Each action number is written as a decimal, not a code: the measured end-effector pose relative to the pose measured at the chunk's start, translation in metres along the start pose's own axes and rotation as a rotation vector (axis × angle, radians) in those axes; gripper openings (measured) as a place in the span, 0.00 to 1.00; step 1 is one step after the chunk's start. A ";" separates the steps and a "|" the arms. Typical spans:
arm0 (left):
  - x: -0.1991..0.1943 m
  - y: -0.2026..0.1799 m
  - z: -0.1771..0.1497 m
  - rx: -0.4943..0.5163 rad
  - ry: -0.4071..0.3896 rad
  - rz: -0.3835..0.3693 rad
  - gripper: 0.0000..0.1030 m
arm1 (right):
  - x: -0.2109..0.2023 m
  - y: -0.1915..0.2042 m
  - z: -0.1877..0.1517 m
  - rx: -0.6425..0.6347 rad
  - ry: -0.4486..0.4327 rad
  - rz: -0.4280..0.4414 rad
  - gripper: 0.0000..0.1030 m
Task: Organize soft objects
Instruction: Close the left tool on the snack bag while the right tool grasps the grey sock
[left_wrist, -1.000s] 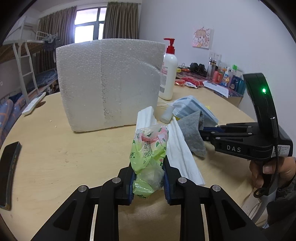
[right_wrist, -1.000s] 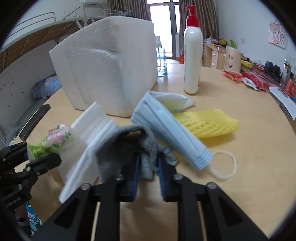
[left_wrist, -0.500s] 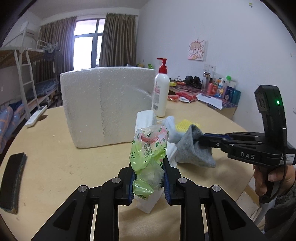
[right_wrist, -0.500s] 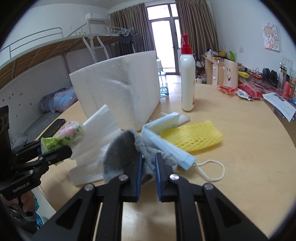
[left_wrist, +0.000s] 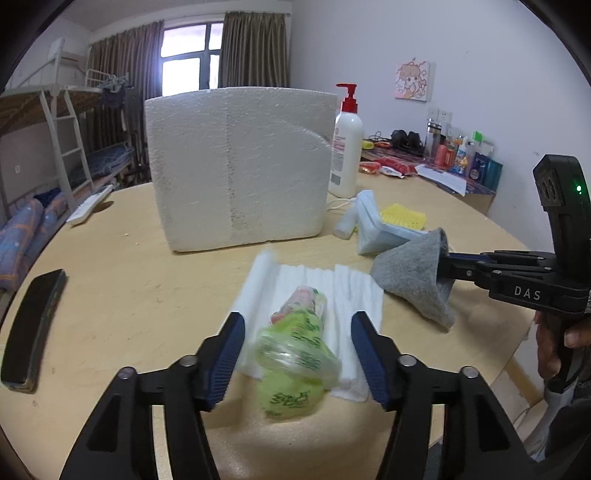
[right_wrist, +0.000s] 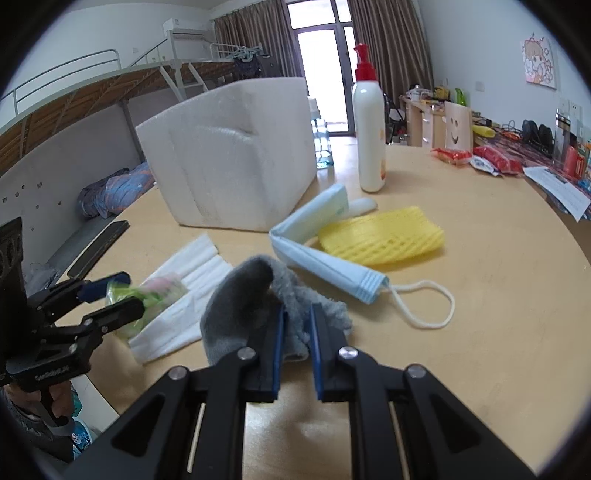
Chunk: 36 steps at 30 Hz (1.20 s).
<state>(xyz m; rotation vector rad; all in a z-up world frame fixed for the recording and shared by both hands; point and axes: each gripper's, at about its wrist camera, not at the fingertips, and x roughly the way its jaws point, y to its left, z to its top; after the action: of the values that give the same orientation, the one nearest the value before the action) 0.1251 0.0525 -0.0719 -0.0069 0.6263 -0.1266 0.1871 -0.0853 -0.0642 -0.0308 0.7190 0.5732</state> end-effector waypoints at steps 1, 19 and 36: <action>0.001 0.000 -0.001 0.003 0.003 0.002 0.60 | 0.001 0.000 -0.001 0.002 0.004 0.000 0.16; -0.002 0.002 -0.003 -0.009 0.016 -0.013 0.25 | 0.000 -0.003 -0.007 0.020 0.004 0.014 0.16; -0.036 -0.011 0.024 0.012 -0.143 -0.038 0.23 | -0.045 0.004 0.011 -0.010 -0.151 0.024 0.15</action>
<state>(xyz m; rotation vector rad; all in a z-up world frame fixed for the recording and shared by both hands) 0.1090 0.0447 -0.0307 -0.0165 0.4823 -0.1652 0.1645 -0.1010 -0.0271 0.0115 0.5703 0.5956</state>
